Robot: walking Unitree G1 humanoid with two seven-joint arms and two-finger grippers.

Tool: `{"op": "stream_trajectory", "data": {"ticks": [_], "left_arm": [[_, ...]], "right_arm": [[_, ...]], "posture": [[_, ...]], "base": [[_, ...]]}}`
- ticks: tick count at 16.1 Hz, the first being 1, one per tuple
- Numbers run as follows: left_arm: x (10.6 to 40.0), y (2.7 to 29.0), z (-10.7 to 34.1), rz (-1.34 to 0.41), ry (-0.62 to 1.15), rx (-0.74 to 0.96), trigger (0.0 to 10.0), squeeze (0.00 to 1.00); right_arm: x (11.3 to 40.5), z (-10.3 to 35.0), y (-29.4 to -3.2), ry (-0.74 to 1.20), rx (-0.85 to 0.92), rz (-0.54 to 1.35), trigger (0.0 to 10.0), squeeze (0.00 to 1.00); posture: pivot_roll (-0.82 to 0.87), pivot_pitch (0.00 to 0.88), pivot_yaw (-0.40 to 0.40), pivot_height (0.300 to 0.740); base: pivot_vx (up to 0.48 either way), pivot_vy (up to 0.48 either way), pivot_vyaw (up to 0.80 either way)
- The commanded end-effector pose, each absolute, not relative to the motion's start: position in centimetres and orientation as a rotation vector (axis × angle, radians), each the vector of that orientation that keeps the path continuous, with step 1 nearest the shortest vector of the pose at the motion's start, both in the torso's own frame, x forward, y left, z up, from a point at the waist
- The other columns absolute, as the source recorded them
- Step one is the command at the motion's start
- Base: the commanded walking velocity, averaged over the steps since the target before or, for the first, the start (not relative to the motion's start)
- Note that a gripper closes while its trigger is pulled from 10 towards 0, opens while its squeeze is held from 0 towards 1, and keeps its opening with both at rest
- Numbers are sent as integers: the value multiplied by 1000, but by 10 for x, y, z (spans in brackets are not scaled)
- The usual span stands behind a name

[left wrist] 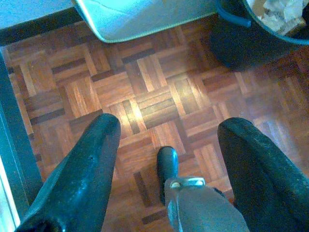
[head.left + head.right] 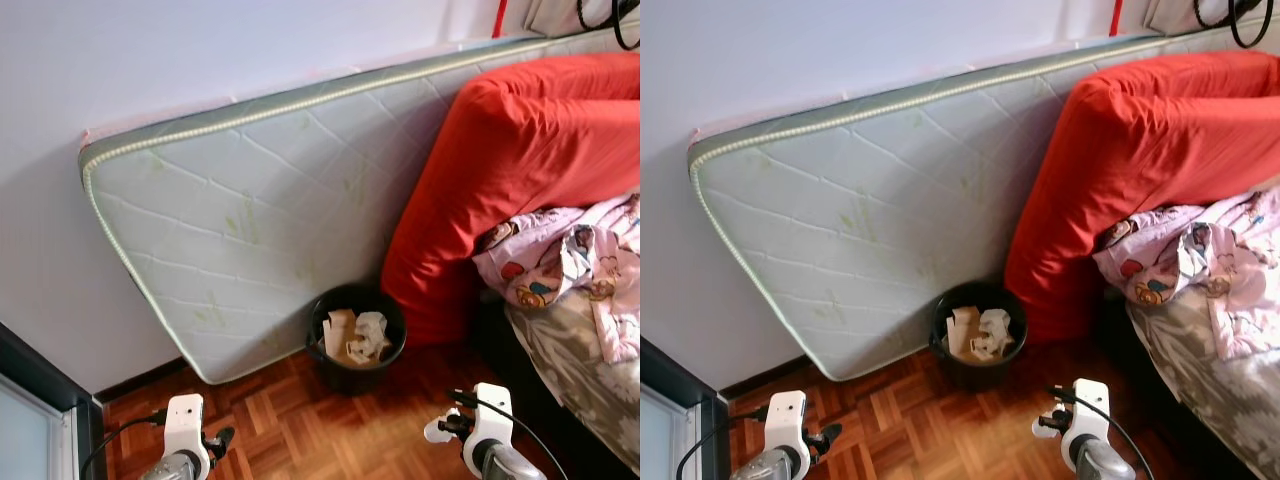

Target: Clean up the room

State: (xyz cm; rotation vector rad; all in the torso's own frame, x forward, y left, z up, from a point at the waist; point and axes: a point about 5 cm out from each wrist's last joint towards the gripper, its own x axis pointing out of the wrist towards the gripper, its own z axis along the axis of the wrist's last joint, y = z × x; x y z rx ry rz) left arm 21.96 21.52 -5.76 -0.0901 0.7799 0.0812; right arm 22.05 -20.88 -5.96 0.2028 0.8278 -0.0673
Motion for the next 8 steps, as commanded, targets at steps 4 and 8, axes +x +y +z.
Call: {"op": "stream_trajectory", "data": {"ticks": [4,8], "left_arm": [[221,216,-56,84,775,-88,10000,0],[222,216,-56,87,775,-89,10000,0]], "right_arm": [[222,-58,-210,830,174,-44,10000,0],[222,-58,-210,831,178,-45,10000,0]], "posture": [[88,11,0,740],[91,11,-2,740]], "base": [[306,0,692],[307,0,0]]}}
